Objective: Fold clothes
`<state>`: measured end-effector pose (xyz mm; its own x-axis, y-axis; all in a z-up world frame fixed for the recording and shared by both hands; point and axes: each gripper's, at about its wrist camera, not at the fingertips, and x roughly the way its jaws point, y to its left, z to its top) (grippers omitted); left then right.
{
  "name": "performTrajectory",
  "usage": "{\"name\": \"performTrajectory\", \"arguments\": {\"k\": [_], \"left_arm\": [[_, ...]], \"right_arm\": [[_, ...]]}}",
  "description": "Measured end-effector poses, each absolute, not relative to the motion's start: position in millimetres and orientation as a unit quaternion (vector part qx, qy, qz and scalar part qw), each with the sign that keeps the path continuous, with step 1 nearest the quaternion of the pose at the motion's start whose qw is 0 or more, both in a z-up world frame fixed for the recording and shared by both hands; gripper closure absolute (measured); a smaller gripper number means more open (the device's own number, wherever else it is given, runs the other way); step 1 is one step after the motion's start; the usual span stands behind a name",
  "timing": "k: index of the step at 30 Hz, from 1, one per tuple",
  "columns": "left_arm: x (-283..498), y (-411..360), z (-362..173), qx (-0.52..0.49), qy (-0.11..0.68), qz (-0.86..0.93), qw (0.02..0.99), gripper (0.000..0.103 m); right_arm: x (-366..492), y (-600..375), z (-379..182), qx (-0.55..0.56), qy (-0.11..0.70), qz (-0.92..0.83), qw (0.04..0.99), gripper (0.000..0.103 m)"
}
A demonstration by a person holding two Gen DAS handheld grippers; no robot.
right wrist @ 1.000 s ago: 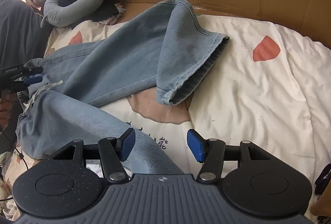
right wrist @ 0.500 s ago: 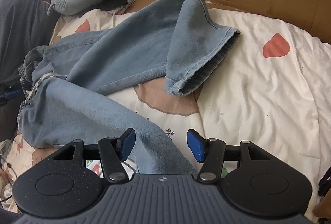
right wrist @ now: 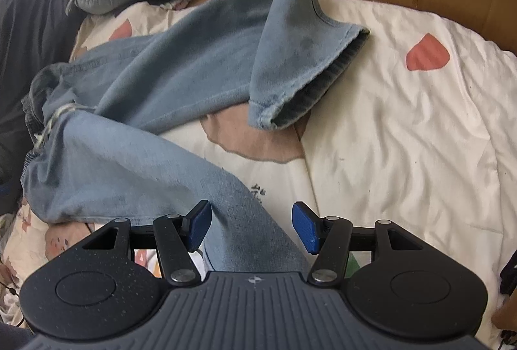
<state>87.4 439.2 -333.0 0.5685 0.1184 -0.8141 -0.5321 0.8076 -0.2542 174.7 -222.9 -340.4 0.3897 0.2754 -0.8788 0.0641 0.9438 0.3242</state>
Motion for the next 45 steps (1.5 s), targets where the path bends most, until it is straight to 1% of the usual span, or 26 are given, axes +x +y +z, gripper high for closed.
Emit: {"name": "performTrajectory", "arguments": {"k": [2, 3, 5, 7, 11, 13, 19, 25, 30, 31, 34, 35, 43, 45], "left_arm": [[78.4, 443.5, -343.2, -0.257, 0.429, 0.205, 0.841, 0.062], [74.4, 444.7, -349.1, -0.262, 0.434, 0.211, 0.836, 0.062], [65.4, 445.9, -361.1, -0.270, 0.445, 0.215, 0.826, 0.066], [62.4, 445.3, -370.7, -0.279, 0.450, 0.211, 0.822, 0.066], [64.3, 439.1, -381.5, -0.263, 0.445, 0.208, 0.830, 0.067], [65.6, 439.1, -387.9, -0.272, 0.443, 0.203, 0.830, 0.070], [68.4, 441.4, -396.2, -0.299, 0.433, 0.186, 0.830, 0.070], [82.9, 431.6, -396.1, -0.302, 0.434, 0.167, 0.832, 0.070], [101.1, 420.3, -402.2, -0.312, 0.443, 0.163, 0.825, 0.070], [104.4, 418.0, -403.0, -0.307, 0.445, 0.162, 0.826, 0.068], [111.5, 418.6, -409.1, -0.322, 0.452, 0.160, 0.816, 0.054], [112.6, 419.9, -410.8, -0.331, 0.451, 0.158, 0.814, 0.052], [119.8, 425.9, -415.6, -0.394, 0.435, 0.143, 0.797, 0.045], [118.1, 430.8, -419.3, -0.421, 0.428, 0.143, 0.787, 0.045]], "right_arm": [[174.4, -220.9, -341.1, 0.148, 0.553, 0.068, 0.817, 0.041], [174.4, -220.2, -341.0, 0.145, 0.555, 0.069, 0.816, 0.041], [174.7, -219.5, -340.1, 0.140, 0.557, 0.070, 0.816, 0.041], [174.8, -219.2, -338.6, 0.136, 0.557, 0.069, 0.817, 0.041], [173.5, -219.9, -338.1, 0.136, 0.557, 0.066, 0.817, 0.041], [171.6, -220.5, -340.2, 0.138, 0.561, 0.064, 0.814, 0.041], [168.6, -222.5, -346.3, 0.142, 0.568, 0.049, 0.809, 0.041], [168.5, -224.8, -350.5, 0.194, 0.562, 0.031, 0.804, 0.041], [173.7, -222.4, -349.1, 0.208, 0.552, 0.022, 0.807, 0.041], [173.7, -221.5, -349.2, 0.206, 0.551, 0.023, 0.809, 0.040], [172.0, -219.1, -352.9, 0.193, 0.557, 0.026, 0.808, 0.040], [171.4, -219.4, -355.4, 0.193, 0.561, 0.024, 0.805, 0.040], [175.0, -218.7, -369.1, 0.182, 0.569, 0.018, 0.802, 0.038], [175.9, -218.3, -371.6, 0.179, 0.569, 0.016, 0.803, 0.035]]}}
